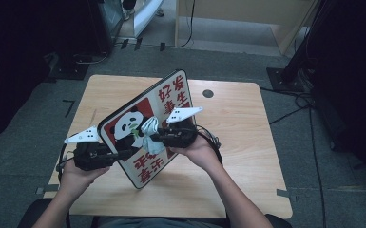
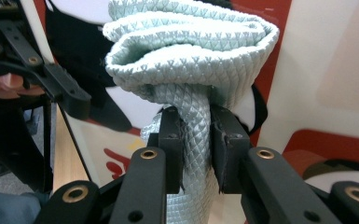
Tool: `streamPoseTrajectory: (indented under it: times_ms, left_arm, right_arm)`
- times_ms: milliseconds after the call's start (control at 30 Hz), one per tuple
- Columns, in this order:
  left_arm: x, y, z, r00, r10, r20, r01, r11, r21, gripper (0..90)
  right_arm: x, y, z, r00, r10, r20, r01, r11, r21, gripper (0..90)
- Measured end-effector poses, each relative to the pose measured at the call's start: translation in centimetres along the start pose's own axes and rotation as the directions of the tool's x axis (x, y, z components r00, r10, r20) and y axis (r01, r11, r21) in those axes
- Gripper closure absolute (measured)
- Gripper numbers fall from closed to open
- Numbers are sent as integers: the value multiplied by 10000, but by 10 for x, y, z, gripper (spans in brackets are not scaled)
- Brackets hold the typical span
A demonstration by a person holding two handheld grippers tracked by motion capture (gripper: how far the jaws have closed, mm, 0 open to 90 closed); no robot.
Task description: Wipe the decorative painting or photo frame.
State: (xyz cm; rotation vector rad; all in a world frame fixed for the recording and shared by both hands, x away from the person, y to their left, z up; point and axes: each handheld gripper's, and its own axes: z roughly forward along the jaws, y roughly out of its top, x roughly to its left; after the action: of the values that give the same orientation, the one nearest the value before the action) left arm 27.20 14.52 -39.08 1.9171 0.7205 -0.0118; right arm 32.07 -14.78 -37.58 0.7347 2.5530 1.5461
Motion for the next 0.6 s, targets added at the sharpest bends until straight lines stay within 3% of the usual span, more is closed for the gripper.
streamPoseTrajectory:
  times_ms: [600]
  left_arm:
    - [1,0,0,10000,25,79,-25,10000,-2,717]
  right_arm:
    - [-4,-31,9,9990,357,-267,-348,9988,350,760]
